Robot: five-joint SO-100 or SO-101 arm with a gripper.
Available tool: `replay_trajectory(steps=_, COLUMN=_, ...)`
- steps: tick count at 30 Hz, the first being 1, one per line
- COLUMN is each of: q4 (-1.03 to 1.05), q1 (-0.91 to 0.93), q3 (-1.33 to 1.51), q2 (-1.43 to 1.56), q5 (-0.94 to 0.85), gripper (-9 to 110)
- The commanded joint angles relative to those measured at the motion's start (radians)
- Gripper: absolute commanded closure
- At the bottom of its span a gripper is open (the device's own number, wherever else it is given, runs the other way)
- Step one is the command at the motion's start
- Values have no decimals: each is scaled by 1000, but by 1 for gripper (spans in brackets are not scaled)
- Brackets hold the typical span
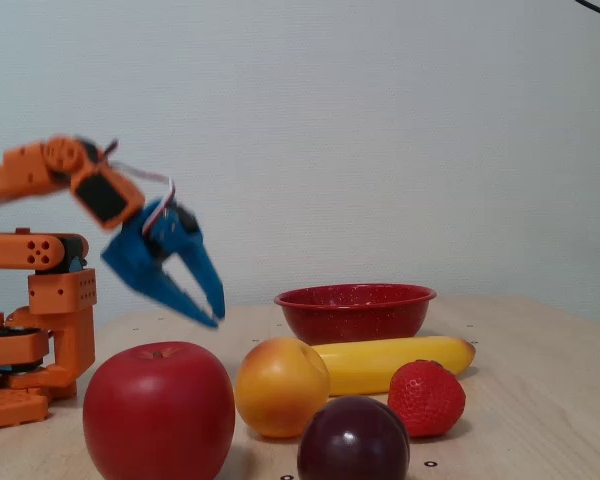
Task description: Put the peach in the red bowl.
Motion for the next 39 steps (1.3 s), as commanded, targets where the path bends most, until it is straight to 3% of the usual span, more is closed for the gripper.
replay_trajectory(steps=1, q4=48, q1=-48, q3=-193, q2=-123, q5=60, gripper=101)
replay_trajectory(steps=18, q4=397, q1=-298, q3=-974, q2=-962, q5=354, gripper=101)
replay_trajectory(steps=29, q4=529, q1=-439, q3=-1235, q2=-1267, q5=640, gripper=57)
replay_trajectory(steps=39, q4=571, q1=-494, q3=-1299, q2=-1456, q5=799, gripper=55)
